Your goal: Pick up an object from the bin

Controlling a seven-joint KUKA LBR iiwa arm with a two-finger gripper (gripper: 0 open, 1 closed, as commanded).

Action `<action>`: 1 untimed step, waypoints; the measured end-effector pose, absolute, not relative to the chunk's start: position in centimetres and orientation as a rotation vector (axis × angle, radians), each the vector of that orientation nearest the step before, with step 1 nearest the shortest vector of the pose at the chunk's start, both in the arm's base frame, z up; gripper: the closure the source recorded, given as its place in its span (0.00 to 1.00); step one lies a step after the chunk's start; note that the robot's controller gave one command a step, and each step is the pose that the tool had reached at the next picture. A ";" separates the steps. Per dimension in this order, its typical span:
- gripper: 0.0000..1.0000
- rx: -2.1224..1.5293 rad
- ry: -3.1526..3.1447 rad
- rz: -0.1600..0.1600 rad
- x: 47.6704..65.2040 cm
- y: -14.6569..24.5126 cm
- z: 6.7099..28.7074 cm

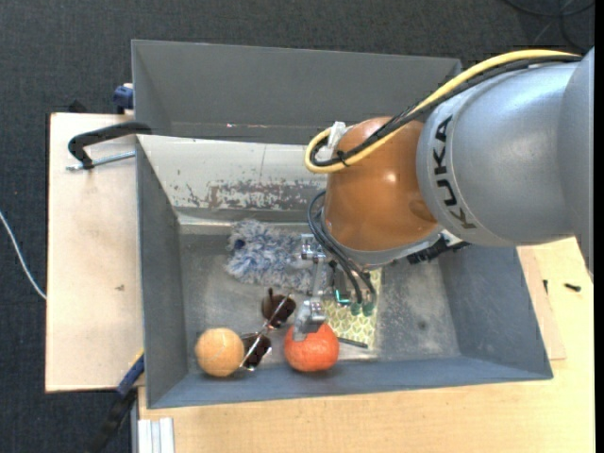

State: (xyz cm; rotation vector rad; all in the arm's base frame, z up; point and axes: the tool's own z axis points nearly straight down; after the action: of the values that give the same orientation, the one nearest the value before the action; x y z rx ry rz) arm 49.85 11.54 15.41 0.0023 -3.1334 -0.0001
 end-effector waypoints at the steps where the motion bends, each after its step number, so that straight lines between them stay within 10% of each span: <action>1: 0.00 0.000 -3.142 -0.002 50.1 11.5 15.8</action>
Offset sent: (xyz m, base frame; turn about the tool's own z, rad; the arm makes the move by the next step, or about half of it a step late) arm 0.0761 -0.0450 -0.0841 0.2848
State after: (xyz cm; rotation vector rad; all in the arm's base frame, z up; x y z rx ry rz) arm 50.06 11.49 15.84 -0.0003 -3.1419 -0.0020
